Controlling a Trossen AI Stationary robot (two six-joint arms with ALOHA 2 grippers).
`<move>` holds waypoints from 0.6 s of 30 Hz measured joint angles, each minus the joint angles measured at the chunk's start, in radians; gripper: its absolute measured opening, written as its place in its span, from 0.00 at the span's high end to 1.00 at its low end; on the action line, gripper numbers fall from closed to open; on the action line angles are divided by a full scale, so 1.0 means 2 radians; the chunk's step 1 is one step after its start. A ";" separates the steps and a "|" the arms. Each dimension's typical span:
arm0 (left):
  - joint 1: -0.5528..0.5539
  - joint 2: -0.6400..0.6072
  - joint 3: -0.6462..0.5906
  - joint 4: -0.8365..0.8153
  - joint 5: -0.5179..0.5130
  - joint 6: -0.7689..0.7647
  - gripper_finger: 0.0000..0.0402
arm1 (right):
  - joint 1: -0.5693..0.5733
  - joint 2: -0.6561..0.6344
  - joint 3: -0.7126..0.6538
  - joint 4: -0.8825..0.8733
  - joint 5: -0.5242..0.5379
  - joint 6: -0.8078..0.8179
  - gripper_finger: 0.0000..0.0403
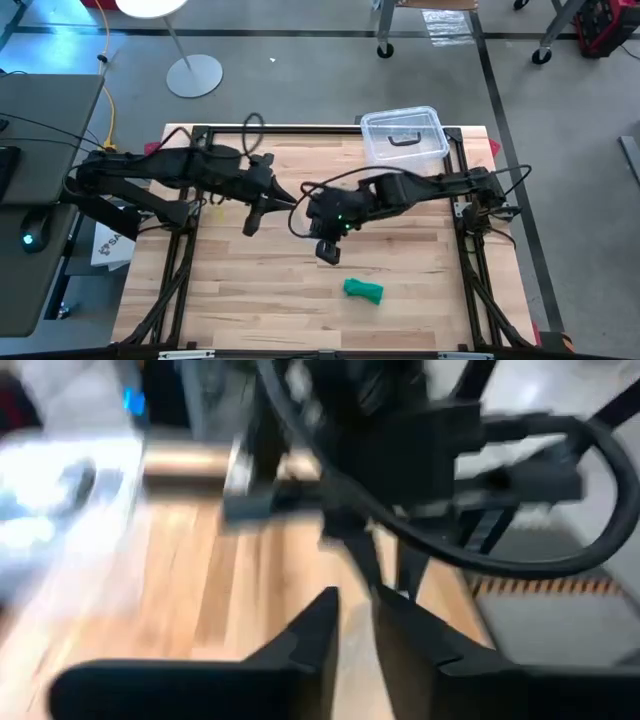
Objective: Roll bandage
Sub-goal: Open the transparent zip bag
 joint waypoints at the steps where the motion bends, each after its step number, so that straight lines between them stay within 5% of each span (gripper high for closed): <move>1: 0.006 0.000 -0.003 -0.019 0.000 -0.003 0.82 | 0.000 -0.002 -0.013 -0.016 0.013 0.019 1.00; 6: 0.031 -0.006 -0.004 -0.104 -0.003 -0.014 0.67 | -0.001 -0.002 -0.051 -0.161 0.091 0.175 1.00; 9: 0.035 -0.005 -0.004 -0.114 -0.001 -0.021 0.62 | 0.004 -0.006 -0.048 -0.099 0.001 0.080 1.00; 13: 0.035 -0.006 -0.004 -0.100 -0.007 -0.026 0.60 | 0.005 -0.013 -0.033 -0.210 0.115 0.207 1.00; 18: 0.031 -0.005 -0.004 -0.057 -0.019 -0.040 0.62 | 0.003 -0.017 -0.029 -0.087 0.036 0.119 1.00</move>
